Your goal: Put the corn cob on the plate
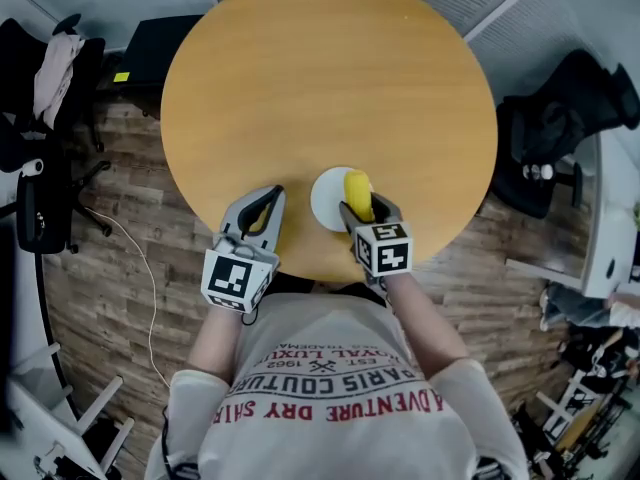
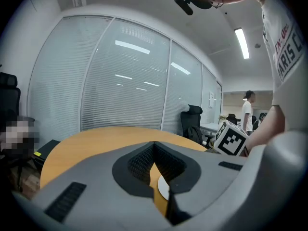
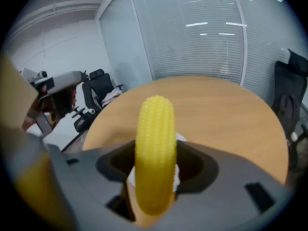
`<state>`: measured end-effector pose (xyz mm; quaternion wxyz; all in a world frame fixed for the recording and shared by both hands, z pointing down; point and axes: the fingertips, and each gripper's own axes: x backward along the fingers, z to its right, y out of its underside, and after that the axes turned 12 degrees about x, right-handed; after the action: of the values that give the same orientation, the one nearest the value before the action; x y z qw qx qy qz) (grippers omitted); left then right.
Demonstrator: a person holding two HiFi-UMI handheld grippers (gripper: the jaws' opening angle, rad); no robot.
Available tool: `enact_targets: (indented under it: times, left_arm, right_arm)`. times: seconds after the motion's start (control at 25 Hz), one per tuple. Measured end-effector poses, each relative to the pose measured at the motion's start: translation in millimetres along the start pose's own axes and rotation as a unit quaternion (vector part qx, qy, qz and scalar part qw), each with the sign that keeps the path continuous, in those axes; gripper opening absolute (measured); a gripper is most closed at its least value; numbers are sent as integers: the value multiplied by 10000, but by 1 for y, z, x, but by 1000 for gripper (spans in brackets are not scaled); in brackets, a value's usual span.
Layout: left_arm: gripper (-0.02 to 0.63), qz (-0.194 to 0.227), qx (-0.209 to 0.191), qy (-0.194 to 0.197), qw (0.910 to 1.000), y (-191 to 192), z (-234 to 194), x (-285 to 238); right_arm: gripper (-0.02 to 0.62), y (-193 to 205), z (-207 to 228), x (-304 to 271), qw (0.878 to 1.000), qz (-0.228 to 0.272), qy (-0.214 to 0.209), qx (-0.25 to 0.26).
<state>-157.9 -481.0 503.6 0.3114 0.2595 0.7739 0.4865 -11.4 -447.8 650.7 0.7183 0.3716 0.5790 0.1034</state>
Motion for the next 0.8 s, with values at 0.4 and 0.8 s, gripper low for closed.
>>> enact_targets:
  times: [0.4, 0.8]
  left_arm:
    - [32, -354, 215, -78, 9991, 33, -28, -5]
    - [32, -471, 270, -94, 9985, 42, -40, -7]
  right_arm:
    - [264, 31, 1, -48, 9965, -837, -26, 5]
    - [264, 33, 1, -64, 9950, -991, 109, -41]
